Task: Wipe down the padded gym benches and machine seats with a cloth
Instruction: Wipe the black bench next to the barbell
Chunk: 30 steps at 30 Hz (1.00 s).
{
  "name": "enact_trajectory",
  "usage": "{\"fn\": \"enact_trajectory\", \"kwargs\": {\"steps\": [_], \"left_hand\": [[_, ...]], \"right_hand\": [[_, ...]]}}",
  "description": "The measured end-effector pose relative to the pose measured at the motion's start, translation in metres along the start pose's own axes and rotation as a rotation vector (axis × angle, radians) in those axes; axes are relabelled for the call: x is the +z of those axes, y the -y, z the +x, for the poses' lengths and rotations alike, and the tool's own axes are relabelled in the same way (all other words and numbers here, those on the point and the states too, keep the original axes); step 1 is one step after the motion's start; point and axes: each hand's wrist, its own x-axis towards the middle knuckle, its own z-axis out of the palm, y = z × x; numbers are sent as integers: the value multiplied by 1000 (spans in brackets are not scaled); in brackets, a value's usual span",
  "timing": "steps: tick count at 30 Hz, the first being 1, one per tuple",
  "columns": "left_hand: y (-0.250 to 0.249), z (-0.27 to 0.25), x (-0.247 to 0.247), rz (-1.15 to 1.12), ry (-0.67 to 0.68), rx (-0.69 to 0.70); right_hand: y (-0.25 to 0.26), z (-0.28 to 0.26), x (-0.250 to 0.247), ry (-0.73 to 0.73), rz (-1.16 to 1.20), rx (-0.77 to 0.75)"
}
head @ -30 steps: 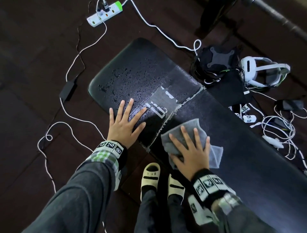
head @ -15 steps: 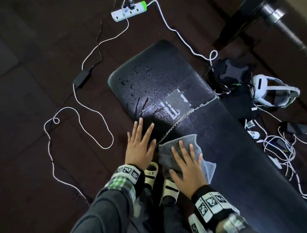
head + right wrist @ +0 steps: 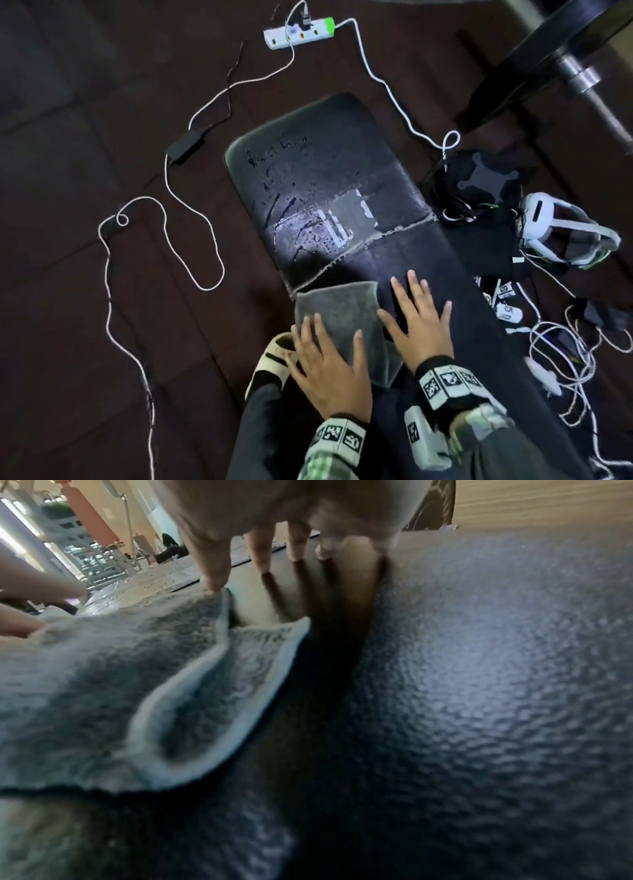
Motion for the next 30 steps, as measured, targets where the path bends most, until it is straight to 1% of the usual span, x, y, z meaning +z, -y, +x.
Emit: {"fn": "enact_trajectory", "kwargs": {"steps": [2, 3, 7, 9, 12, 14, 16, 19, 23, 25, 27, 30], "left_hand": [[-13, 0, 13, 5, 7, -104], [-17, 1, 18, -8, -6, -124], [-8, 4, 30, -189, -126, -131], [3, 1, 29, -340, -180, -152], [20, -3, 29, -640, -228, -281], [22, -2, 31, -751, -241, -363], [18, 5, 30, -780, -225, -379], [19, 33, 28, -742, -202, -431], [30, 89, 13, -687, -225, -362], [30, 98, 11, -703, -228, -332], [27, 86, 15, -705, -261, -298], [22, 44, 28, -659, -331, -240]], "right_hand": [[-8, -2, 0, -3, 4, -32], [-12, -4, 0, -9, -5, -32], [-28, -6, 0, 40, -36, 37], [-28, -5, 0, 52, -49, 25], [-26, -6, 3, 53, -41, 20], [-27, -7, 4, 36, -39, 20], [-30, -4, 5, 13, -34, 14], [-31, -5, 8, -22, -29, 1], [-29, -7, 14, -68, -32, -11], [-30, -7, 15, -79, -33, -13], [-31, -7, 17, -76, -33, -10], [-31, -6, 16, -85, -34, -2]]}}
